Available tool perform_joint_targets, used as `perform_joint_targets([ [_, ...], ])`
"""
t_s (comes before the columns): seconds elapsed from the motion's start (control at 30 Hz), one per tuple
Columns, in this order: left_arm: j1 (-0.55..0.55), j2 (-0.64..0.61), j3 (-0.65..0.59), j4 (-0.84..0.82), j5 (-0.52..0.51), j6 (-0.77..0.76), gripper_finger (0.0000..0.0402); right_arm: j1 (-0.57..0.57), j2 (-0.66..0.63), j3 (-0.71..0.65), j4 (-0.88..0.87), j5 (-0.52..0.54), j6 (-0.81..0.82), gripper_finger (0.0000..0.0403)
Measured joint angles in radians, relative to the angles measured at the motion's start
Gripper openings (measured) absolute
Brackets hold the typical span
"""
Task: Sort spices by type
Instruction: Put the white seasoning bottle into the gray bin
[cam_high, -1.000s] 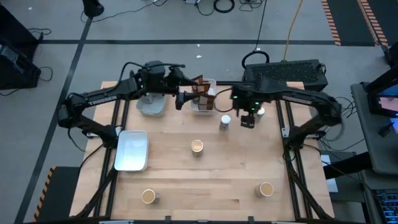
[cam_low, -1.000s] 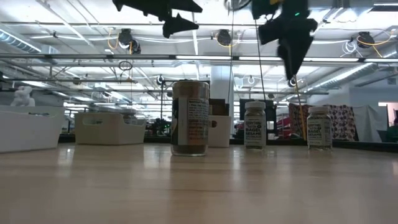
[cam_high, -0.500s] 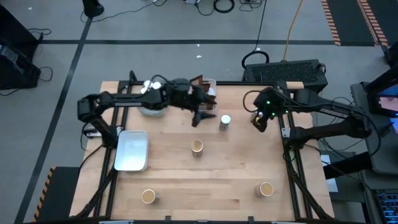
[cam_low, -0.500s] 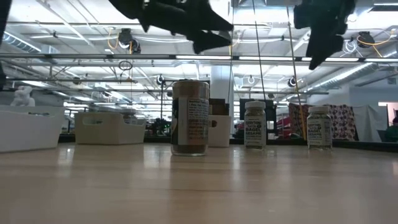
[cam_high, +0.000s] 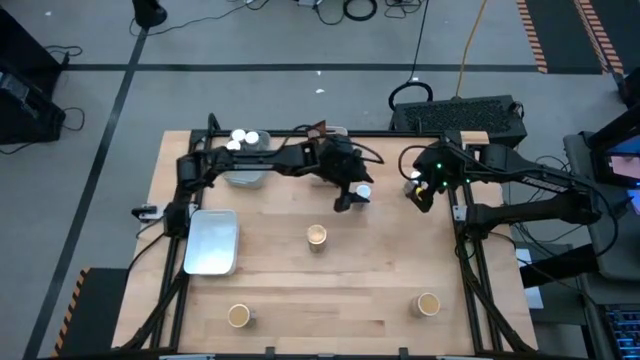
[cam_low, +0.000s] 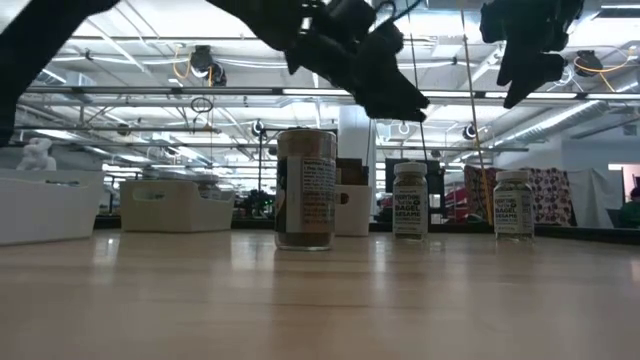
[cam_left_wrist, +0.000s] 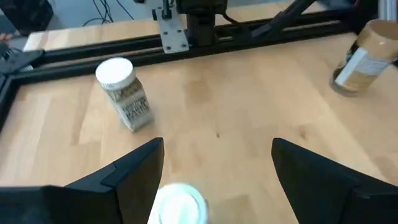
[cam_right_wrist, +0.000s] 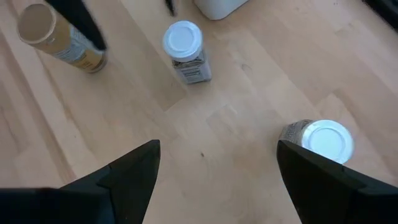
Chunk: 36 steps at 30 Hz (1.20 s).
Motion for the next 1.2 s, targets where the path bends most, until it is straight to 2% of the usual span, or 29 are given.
perform_joint_targets([
  [0.17,0.013,0.074,0.067,-0.036,0.0,0.066,0.0301,0.0,0.0,0.0,0.0,-0.012,0.004,0.0306],
  [0.4,0.02,0.144,0.071,-0.04,0.0,0.085,0.0301,0.0,0.0,0.0,0.0,-0.012,0.004,0.0306],
  [0.77,0.022,0.16,0.073,-0.082,-0.096,0.129,0.0301,0.0,0.0,0.0,0.0,-0.012,0.007,0.0306],
  [1.2,0.024,0.159,0.073,-0.136,-0.101,0.129,0.0301,0.0,0.001,0.0,0.003,-0.012,0.005,0.0306],
])
